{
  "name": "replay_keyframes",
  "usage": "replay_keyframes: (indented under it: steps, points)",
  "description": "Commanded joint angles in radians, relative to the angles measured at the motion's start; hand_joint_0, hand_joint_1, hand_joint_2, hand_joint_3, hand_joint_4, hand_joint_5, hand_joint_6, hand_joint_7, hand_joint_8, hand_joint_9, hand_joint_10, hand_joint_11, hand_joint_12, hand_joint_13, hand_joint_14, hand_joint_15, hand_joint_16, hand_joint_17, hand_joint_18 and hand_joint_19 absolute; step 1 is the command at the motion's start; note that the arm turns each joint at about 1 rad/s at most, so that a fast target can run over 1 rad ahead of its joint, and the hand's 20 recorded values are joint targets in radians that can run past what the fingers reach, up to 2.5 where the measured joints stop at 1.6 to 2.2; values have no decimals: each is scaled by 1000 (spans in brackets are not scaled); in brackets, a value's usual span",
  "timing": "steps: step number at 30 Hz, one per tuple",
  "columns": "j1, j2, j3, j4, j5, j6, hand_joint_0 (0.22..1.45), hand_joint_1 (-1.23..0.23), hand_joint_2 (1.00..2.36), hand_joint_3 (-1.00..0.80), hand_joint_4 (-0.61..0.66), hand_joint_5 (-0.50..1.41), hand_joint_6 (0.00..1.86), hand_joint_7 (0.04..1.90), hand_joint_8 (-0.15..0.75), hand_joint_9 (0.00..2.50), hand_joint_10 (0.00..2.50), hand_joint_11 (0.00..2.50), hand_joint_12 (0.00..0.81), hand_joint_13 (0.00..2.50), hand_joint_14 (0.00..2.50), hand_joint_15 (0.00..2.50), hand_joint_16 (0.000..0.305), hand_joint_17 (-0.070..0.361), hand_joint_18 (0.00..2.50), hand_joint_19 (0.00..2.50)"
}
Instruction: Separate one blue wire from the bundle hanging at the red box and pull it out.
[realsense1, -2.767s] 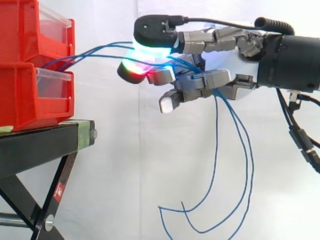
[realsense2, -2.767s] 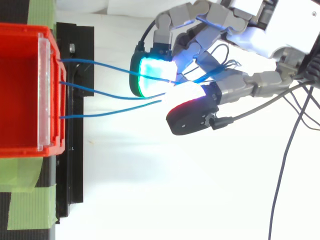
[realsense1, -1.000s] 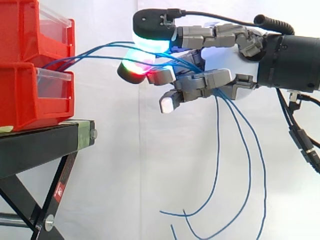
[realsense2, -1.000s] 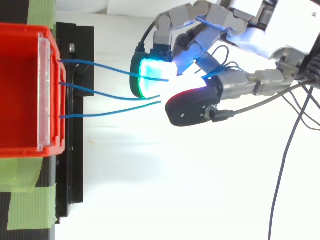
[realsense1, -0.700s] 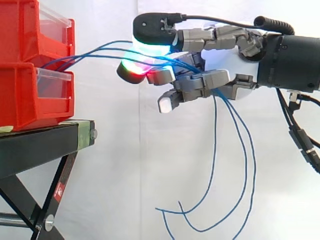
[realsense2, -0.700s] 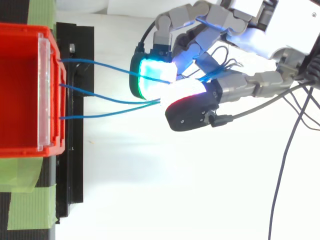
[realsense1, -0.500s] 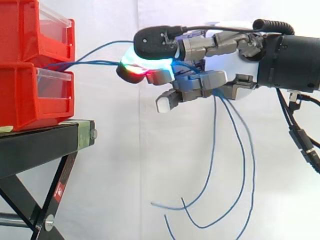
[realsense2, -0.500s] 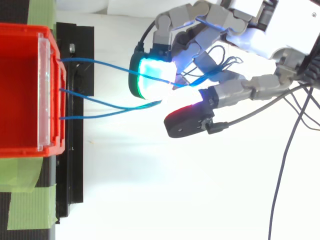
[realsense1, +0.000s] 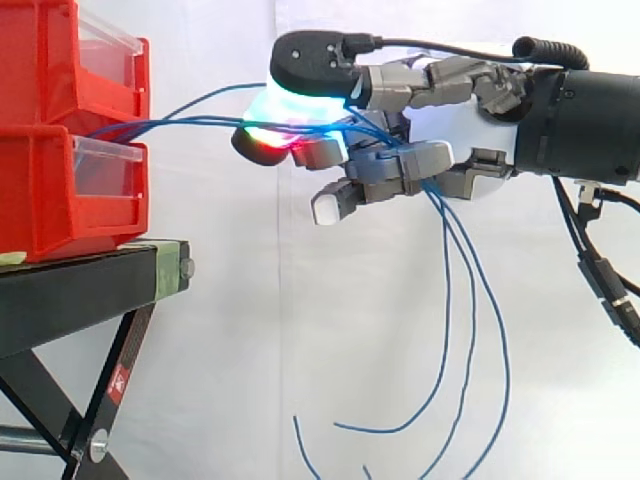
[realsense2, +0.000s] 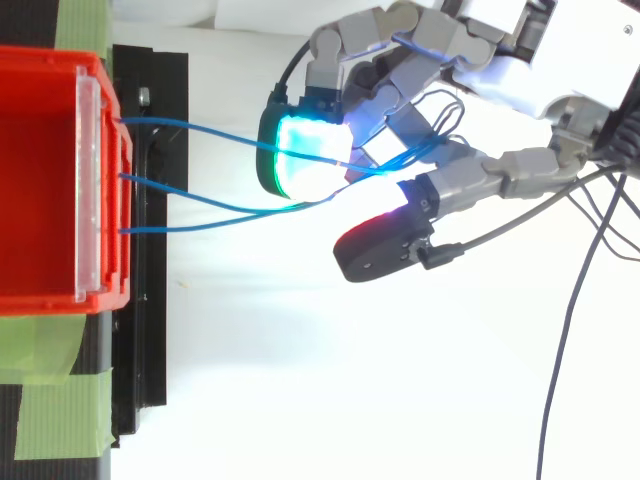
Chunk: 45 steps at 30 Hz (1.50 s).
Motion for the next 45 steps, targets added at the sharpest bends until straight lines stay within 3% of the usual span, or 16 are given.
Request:
replay_keyframes:
  steps: [1, 8, 24, 35, 45]
  points:
    - [0, 0, 0, 0, 0, 0, 532, -740, 1003, -464, 234, -209, 732, 1202, 342, 891, 6, 1764, 350, 1079, 2500, 445, 56, 125, 738, 893]
    - [0, 0, 0, 0, 0, 1, 524, -650, 1000, -492, 229, -185, 701, 1244, 348, 1002, 6, 1738, 356, 1144, 2500, 444, 56, 126, 769, 889]
    - [0, 0, 0, 0, 0, 1, 620, -610, 1017, -325, 182, -158, 743, 1222, 328, 1191, 4, 1766, 317, 1195, 2500, 535, 50, 113, 819, 896]
    - [0, 0, 0, 0, 2, 0, 590, -563, 1010, -391, 202, -161, 734, 1229, 327, 1174, 6, 1748, 331, 1217, 2367, 573, 51, 115, 807, 896]
    - [0, 0, 0, 0, 0, 0, 620, -617, 1024, -222, 165, -153, 774, 1217, 329, 1247, 3, 1805, 317, 1243, 2318, 605, 50, 112, 822, 895]
